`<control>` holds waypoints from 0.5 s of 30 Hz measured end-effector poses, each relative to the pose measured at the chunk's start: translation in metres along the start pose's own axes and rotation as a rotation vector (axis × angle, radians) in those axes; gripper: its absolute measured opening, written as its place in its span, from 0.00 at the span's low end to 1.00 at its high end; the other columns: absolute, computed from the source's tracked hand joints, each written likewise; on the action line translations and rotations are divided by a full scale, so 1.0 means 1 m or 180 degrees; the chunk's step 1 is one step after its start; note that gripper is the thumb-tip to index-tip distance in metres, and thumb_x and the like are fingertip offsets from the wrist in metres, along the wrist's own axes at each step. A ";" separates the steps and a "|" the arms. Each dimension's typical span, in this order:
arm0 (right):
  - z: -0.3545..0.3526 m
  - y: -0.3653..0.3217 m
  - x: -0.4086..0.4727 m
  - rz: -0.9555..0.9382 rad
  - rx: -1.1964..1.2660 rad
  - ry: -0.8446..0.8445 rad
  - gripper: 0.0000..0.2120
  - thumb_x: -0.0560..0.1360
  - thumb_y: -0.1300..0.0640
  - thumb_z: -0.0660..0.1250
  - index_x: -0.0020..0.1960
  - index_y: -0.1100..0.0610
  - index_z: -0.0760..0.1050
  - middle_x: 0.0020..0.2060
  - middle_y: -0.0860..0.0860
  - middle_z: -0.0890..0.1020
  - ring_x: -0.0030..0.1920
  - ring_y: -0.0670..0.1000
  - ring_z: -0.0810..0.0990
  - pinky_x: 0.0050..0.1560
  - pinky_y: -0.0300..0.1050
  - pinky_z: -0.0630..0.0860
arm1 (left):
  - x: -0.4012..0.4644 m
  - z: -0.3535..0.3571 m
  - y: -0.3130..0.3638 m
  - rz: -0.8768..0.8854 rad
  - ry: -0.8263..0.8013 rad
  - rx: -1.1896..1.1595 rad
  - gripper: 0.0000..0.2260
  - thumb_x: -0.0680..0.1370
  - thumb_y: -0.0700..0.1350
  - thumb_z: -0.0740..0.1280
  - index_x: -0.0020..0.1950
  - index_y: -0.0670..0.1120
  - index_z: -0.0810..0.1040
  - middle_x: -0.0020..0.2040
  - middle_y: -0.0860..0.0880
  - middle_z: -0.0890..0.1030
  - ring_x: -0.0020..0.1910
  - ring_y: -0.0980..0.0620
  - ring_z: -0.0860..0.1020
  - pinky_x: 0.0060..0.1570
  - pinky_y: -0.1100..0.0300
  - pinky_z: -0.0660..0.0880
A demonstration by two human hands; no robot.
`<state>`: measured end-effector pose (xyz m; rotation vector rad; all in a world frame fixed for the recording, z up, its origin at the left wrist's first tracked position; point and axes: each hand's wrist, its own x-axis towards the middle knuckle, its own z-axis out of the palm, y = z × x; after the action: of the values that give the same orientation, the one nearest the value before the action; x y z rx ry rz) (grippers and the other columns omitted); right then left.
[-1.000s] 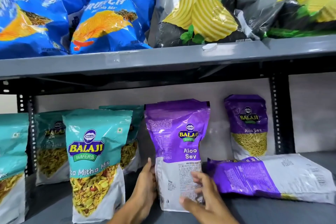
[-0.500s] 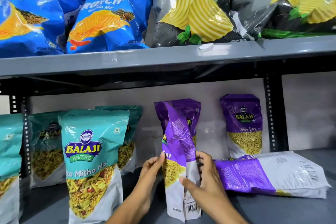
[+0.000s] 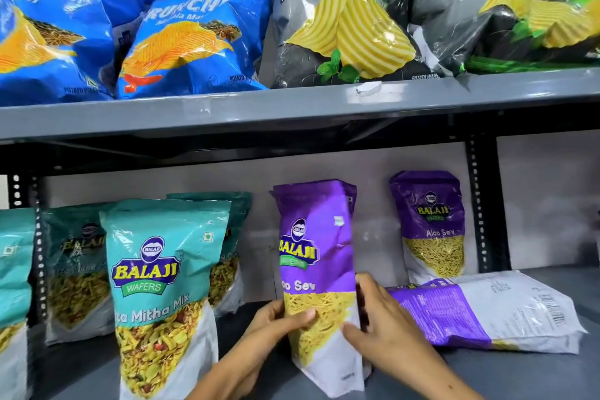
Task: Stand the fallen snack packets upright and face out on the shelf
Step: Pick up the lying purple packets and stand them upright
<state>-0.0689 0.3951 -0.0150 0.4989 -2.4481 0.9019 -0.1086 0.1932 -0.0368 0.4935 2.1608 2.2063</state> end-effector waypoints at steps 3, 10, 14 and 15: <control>-0.007 0.017 0.014 0.0116 -0.0200 0.0051 0.24 0.67 0.51 0.64 0.61 0.47 0.63 0.48 0.51 0.82 0.52 0.59 0.80 0.50 0.52 0.78 | -0.004 -0.008 -0.005 0.0210 0.0314 0.0002 0.37 0.50 0.55 0.84 0.53 0.41 0.80 0.38 0.45 0.74 0.35 0.54 0.76 0.44 0.61 0.74; -0.011 0.028 0.019 0.0213 0.0365 -0.0349 0.28 0.61 0.42 0.74 0.58 0.37 0.68 0.48 0.44 0.84 0.47 0.45 0.83 0.55 0.50 0.80 | -0.002 -0.012 -0.010 0.0026 0.0071 0.0520 0.47 0.52 0.52 0.85 0.68 0.51 0.68 0.65 0.50 0.78 0.63 0.55 0.77 0.63 0.59 0.74; -0.009 0.031 0.024 0.0196 0.0463 -0.0550 0.29 0.65 0.48 0.74 0.60 0.33 0.65 0.51 0.39 0.83 0.51 0.43 0.83 0.60 0.50 0.78 | -0.004 -0.005 -0.015 -0.0009 0.0107 0.0464 0.41 0.54 0.46 0.83 0.65 0.47 0.72 0.58 0.48 0.84 0.55 0.55 0.83 0.46 0.69 0.78; -0.008 0.034 0.025 0.0210 0.0631 -0.0606 0.29 0.66 0.51 0.74 0.61 0.34 0.65 0.52 0.39 0.83 0.52 0.42 0.83 0.61 0.50 0.78 | -0.004 -0.004 -0.017 0.0024 0.0230 0.0436 0.43 0.51 0.49 0.85 0.64 0.46 0.73 0.57 0.48 0.84 0.54 0.53 0.83 0.46 0.67 0.79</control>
<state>-0.1036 0.4208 -0.0126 0.6008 -2.5710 1.1813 -0.1092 0.1896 -0.0546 0.4328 2.3620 2.1216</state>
